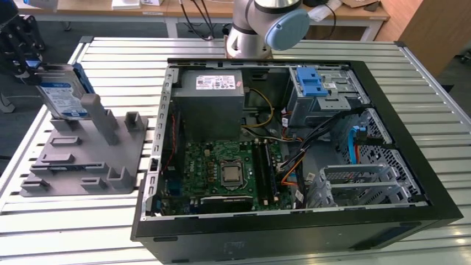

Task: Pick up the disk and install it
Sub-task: 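Pick up the disk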

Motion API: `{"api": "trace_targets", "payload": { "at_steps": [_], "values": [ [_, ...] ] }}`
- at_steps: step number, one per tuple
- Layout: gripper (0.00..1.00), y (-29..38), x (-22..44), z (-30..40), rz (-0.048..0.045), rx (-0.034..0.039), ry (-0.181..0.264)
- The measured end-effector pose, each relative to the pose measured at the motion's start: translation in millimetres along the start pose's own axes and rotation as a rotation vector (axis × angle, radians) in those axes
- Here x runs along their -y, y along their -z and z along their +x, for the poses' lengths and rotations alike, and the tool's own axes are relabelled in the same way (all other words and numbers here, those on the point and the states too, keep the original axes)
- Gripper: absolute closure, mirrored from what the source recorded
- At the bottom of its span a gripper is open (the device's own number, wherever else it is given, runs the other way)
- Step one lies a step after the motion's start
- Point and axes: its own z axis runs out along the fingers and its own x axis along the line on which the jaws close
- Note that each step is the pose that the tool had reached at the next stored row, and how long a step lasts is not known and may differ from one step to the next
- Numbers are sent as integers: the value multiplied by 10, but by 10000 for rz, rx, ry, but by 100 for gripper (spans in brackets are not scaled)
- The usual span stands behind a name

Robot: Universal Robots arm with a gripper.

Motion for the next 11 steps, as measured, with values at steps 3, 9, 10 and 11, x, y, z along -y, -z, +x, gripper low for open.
{"api": "trace_targets", "payload": {
  "at_steps": [3, 9, 10, 11],
  "values": [
    [63, 25, 0, 0, 1, 0, 0],
    [63, 62, -1, 0, 1, 0, 0],
    [63, 69, -1, 0, 0, 0, 0],
    [63, 75, -1, 0, 1, 1, 0]
  ]
}}
